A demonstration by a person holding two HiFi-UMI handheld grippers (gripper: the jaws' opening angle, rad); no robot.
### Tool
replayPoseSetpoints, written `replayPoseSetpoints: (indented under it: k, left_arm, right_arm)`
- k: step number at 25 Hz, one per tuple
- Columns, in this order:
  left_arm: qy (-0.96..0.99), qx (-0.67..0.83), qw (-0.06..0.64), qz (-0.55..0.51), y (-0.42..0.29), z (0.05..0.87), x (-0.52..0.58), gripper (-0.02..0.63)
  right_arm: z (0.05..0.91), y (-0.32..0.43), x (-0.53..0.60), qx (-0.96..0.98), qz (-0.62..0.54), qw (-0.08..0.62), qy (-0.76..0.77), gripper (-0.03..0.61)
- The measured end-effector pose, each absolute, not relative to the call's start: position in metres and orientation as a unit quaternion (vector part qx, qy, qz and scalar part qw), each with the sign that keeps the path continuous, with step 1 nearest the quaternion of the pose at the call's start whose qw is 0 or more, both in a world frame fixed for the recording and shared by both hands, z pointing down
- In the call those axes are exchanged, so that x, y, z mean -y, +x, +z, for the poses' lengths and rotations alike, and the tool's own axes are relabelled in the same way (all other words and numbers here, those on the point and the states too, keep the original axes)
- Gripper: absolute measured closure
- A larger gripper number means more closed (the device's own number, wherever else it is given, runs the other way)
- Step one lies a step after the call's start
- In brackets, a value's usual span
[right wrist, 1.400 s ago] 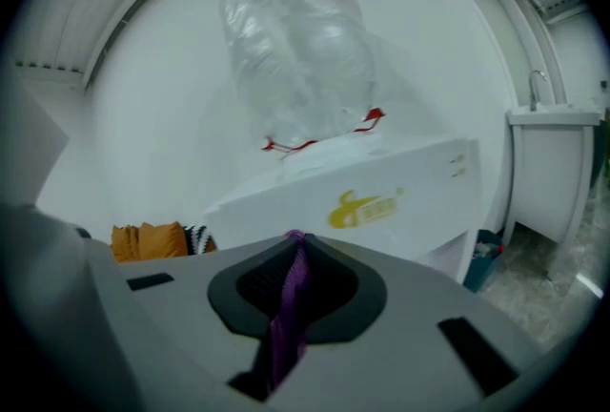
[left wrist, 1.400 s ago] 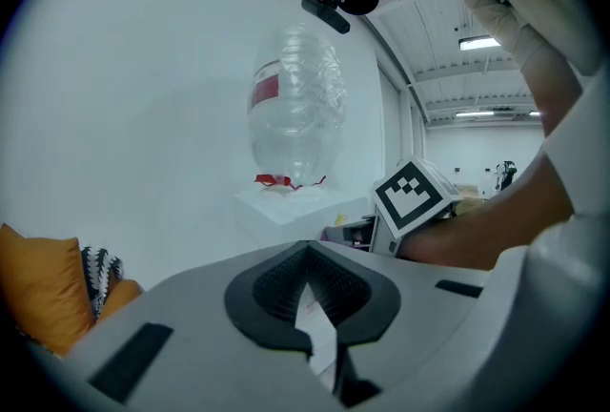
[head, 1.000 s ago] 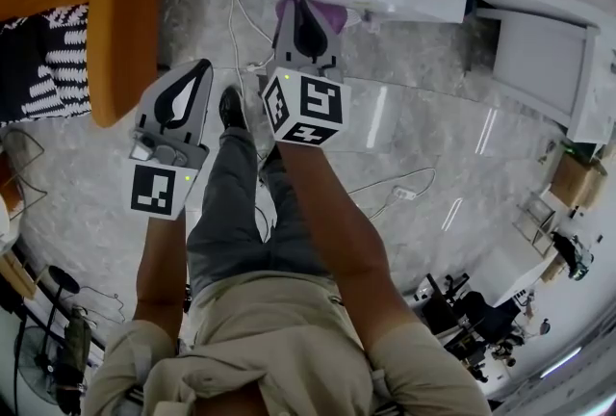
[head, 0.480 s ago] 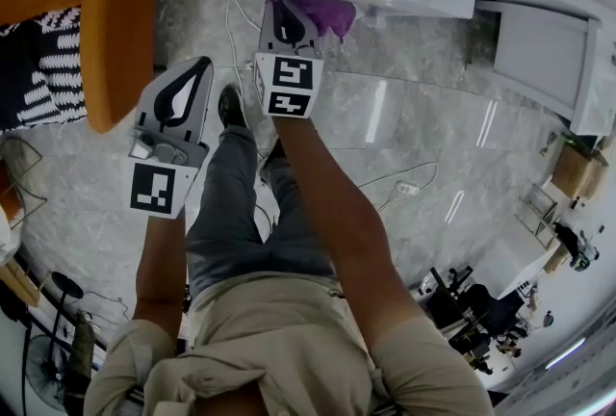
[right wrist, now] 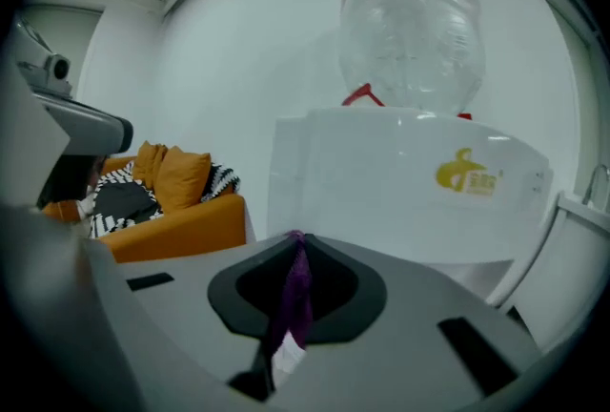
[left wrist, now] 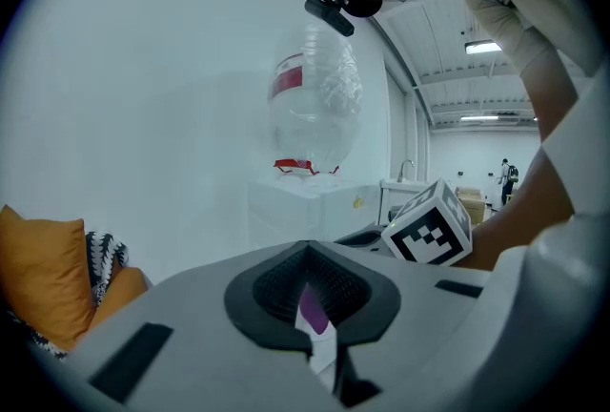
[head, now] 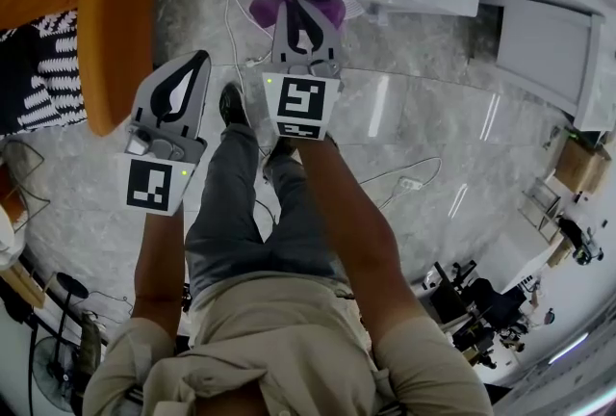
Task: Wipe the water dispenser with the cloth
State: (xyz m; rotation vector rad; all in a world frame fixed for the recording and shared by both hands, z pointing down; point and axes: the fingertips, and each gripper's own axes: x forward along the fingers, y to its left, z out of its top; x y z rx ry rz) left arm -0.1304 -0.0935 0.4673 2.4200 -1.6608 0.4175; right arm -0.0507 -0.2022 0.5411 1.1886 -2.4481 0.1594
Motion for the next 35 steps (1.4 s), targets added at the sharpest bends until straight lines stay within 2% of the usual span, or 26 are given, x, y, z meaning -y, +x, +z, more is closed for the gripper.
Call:
replayPoseSetpoints:
  k: [6,14,23,31,35]
  left_arm:
    - [0.818,0.549,0.095,0.143,-0.118,0.474,0.099,0.598]
    - [0.829,0.531,0.091,0.148,-0.091,0.479,0.106,0.598]
    - [0.826,0.534,0.094,0.157,-0.093,0.485,0.107,0.598]
    - [0.827,0.532,0.079,0.163,-0.086,0.497,0.11,0.598]
    - [0.823,0.539,0.069,0.167,-0.093,0.512,0.109,0.598]
  right_arm:
    - [0.554,0.055,0.241,0.818,0.044,0.248,0.517,0.545]
    - [0.559,0.174,0.285,0.754,0.078,0.22,0.615,0.545]
    - [0.528,0.206,0.301,0.728,0.082,0.139,0.666,0.545]
    - [0.626,0.209,0.301,0.726,0.137,0.181,0.649,0.545]
    - [0.655,0.197,0.297,0.734,0.133,0.168,0.644,0.545]
